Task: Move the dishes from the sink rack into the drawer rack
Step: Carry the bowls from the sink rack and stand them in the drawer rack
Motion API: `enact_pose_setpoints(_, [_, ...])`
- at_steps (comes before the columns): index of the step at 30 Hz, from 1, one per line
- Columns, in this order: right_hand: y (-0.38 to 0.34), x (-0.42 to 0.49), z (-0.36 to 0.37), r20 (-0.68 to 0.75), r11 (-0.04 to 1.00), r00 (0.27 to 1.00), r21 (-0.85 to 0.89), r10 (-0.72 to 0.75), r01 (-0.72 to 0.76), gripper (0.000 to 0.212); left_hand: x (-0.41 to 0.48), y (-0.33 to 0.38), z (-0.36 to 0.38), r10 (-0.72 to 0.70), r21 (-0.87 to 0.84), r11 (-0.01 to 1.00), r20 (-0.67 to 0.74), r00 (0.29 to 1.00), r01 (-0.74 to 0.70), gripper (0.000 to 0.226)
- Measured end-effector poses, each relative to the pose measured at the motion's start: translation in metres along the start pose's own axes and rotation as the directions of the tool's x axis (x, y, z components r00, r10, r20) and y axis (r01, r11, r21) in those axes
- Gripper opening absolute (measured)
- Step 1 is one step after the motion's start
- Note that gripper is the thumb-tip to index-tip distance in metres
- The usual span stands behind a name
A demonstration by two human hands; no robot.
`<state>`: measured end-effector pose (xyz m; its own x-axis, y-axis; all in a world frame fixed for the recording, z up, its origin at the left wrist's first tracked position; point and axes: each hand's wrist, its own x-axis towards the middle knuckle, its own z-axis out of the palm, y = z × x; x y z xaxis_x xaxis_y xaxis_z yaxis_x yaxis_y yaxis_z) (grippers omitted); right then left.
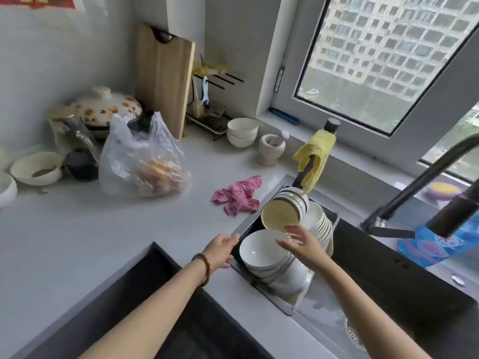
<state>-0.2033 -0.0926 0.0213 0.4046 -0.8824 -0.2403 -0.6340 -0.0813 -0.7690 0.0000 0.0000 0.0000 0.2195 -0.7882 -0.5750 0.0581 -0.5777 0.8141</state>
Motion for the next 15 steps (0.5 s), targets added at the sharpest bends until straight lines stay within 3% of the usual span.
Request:
enact_pose_setpoints(6, [0.032,0.043,-0.008,0.106,0.985,0.991,-0.165,0.078,-0.060,0.056,0.051,-0.010,0.046,-0.195,0.080,0.978,0.012,0.981,0.193,0.053])
enact_pose_setpoints(11, [0.046,0.065,-0.007,0.152,0.963,0.984,-0.266,0.097,-0.054,0.048,0.069,-0.018,0.053,-0.027,0.435,0.893,-0.210,0.977,0.119,0.044])
enact_pose_setpoints(13, [0.049,0.069,-0.007,0.165,0.958,0.983,-0.286,0.082,-0.032,0.042,0.077,-0.022,0.052,-0.010,0.549,0.827,-0.199,0.980,0.120,0.046])
enact_pose_setpoints(15, [0.050,0.072,-0.008,0.149,0.955,0.986,-0.297,0.072,-0.025,0.039,0.084,-0.023,0.050,-0.033,0.528,0.842,-0.158,0.987,0.112,0.040])
